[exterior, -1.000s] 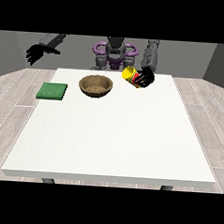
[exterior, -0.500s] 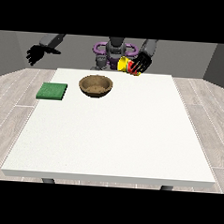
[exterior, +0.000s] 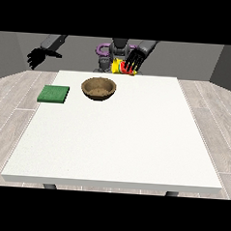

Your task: Pick the cup and pour the ball into the bowl, then pick the bowl and place it on the pad

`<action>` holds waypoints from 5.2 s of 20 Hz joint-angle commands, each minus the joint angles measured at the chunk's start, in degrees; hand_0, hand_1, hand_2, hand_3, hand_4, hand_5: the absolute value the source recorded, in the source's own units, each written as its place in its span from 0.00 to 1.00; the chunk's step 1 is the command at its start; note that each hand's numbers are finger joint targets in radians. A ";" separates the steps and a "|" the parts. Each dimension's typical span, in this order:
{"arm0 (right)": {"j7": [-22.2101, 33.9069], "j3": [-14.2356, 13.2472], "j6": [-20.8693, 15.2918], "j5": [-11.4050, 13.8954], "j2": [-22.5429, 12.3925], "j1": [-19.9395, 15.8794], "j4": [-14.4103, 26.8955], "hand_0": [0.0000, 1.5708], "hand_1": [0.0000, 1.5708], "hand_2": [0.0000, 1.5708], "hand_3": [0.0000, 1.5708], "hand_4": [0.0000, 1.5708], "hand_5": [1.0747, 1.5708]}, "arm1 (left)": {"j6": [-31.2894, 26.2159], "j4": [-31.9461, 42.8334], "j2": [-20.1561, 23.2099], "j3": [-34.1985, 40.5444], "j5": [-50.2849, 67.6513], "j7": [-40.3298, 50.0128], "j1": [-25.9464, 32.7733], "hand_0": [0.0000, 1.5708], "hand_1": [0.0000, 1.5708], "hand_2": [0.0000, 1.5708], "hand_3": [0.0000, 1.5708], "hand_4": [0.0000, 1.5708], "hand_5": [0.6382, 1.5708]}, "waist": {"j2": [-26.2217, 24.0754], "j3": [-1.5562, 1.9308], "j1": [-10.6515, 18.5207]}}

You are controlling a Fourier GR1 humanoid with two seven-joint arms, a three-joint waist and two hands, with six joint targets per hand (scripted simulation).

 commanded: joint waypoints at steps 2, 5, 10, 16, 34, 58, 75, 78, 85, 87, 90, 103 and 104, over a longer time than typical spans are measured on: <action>-0.44 0.12 1.06 0.27 -1.51 -2.96 2.12 0.00 0.00 0.00 0.00 0.00 0.96 | -2.55 -1.13 -0.99 -6.10 -7.82 9.36 -4.17 0.43 0.43 1.00 0.98 0.57 1.00 | 1.37 -0.02 -1.29; 3.70 1.56 -3.03 1.01 0.12 -8.43 1.13 0.00 0.00 0.00 0.02 0.00 0.92 | -1.40 -1.30 -1.01 -9.70 -10.63 12.93 -3.24 0.34 0.34 1.00 1.00 0.59 1.00 | 2.50 -0.07 -1.50; 3.09 2.59 -4.15 2.27 1.04 -9.19 2.46 0.00 0.00 0.00 0.17 0.00 0.92 | -7.46 -2.64 -1.02 -13.60 -16.38 17.42 -6.97 0.29 0.29 1.00 1.00 0.57 1.00 | 2.42 -0.05 -2.31; 5.48 4.05 -4.81 2.41 2.45 -15.01 2.21 0.00 0.00 0.00 0.17 0.00 0.91 | -10.08 -3.42 -1.03 -19.76 -21.18 19.87 -6.87 0.18 0.18 1.00 1.00 0.57 0.99 | 5.59 -0.06 -3.73; 3.88 2.80 -2.85 1.33 0.94 -13.08 6.07 0.00 0.00 0.00 0.11 0.00 0.89 | -32.18 -3.71 -0.99 -23.92 -35.37 11.77 -17.61 0.99 0.99 1.00 1.00 0.76 0.89 | 2.98 -0.05 -2.50; 6.92 3.55 -9.77 -0.90 11.08 -13.07 2.24 0.00 0.00 0.00 0.00 0.19 1.00 | -13.81 -18.59 0.17 16.17 17.16 -9.55 4.09 0.69 0.69 0.69 0.58 0.52 0.98 | 12.18 -0.39 5.40; 10.72 10.39 -13.55 2.27 17.68 -13.92 -0.55 0.00 0.00 0.00 0.00 0.02 0.94 | -18.94 -10.13 0.76 25.31 38.81 -21.93 5.14 0.00 0.00 0.00 0.00 0.00 0.96 | 10.84 -0.07 -1.46; 7.02 9.26 -12.24 1.45 18.13 -11.52 3.00 0.00 0.00 0.00 0.00 0.12 0.96 | -20.65 -12.63 0.69 24.34 39.44 -20.91 6.01 0.00 0.00 0.00 0.00 0.00 0.97 | 11.20 -0.06 0.52; 3.04 7.87 -12.29 0.66 18.19 -13.69 7.15 0.00 0.00 0.00 0.00 0.09 0.92 | -21.73 -15.81 1.59 23.65 39.90 -22.63 5.76 0.00 0.00 0.00 0.00 0.00 0.98 | 15.73 -0.06 3.36; 1.19 6.82 -11.49 -0.11 18.34 -13.51 9.05 0.00 0.00 0.00 0.00 0.07 0.91 | -22.73 -18.72 0.74 21.36 38.74 -16.86 2.66 0.00 0.00 0.00 0.00 0.00 0.99 | 15.91 -0.01 4.78; 2.67 7.23 -12.16 -0.17 18.79 -13.73 8.41 0.00 0.00 0.00 0.00 0.13 0.91 | -20.97 -18.25 0.37 21.67 38.44 -18.59 4.09 0.00 0.00 0.00 0.00 0.00 0.99 | 15.19 -0.05 4.10; 6.47 8.13 -19.12 -1.49 24.88 -15.45 9.10 0.00 0.00 0.00 0.00 0.23 0.95 | -24.42 -19.12 1.91 21.62 40.28 -19.00 10.06 0.00 0.00 0.00 0.00 0.00 0.99 | 10.45 -0.06 4.86; 9.08 7.80 -18.42 -1.43 22.86 -14.26 10.28 0.00 0.00 0.00 0.00 0.24 0.96 | -26.83 -20.08 4.26 23.57 42.07 -15.57 8.05 0.00 0.00 0.00 0.00 0.00 0.99 | 9.40 -0.06 5.67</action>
